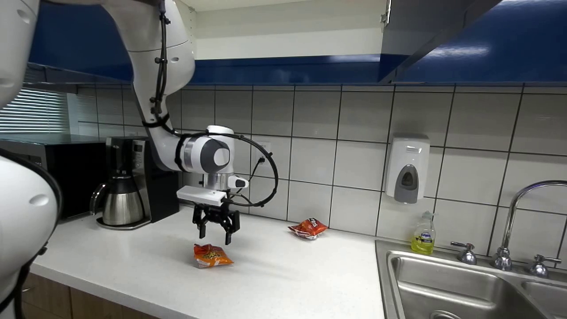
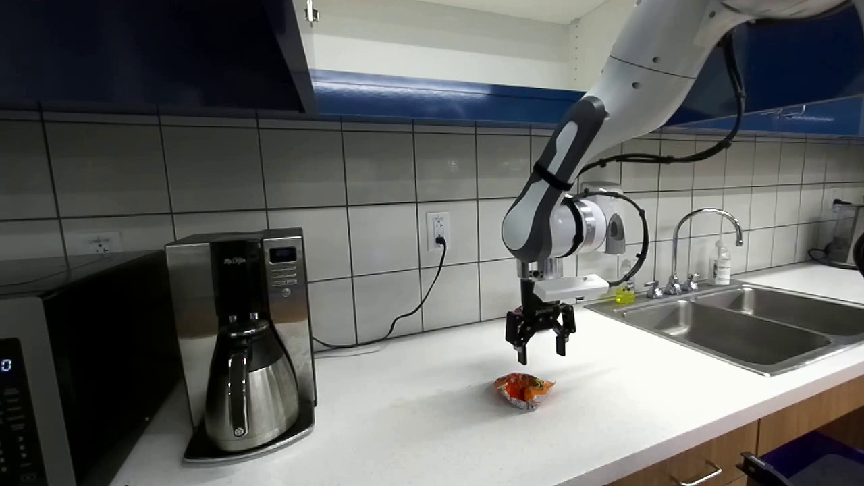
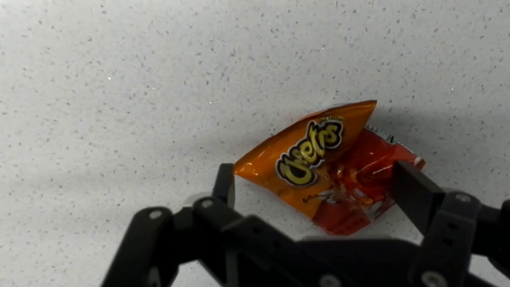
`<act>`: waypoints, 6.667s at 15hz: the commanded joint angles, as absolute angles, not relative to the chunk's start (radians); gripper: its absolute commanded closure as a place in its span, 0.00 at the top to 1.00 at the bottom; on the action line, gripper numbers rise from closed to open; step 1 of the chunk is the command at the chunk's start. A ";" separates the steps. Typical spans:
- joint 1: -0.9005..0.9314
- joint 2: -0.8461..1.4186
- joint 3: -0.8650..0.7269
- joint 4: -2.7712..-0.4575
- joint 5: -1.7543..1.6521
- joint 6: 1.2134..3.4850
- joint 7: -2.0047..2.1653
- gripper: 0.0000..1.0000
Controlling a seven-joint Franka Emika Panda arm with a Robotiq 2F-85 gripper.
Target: Put one packet in the open upper cabinet.
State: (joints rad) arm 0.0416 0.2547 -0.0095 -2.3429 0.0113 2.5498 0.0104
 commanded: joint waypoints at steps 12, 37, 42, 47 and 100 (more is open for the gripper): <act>0.007 0.319 0.055 -2.302 0.036 2.559 -0.252 1.00; -0.033 0.458 0.088 -2.155 -0.019 2.517 -0.471 1.00; -0.029 0.465 0.086 -2.148 -0.046 2.507 -0.475 1.00; -0.027 0.459 0.079 -2.155 -0.084 2.493 -0.474 1.00; 0.070 0.027 0.055 -2.505 0.035 2.545 0.186 0.00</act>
State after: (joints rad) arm 0.0532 0.1679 0.0656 -2.3903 0.0445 2.5404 0.1192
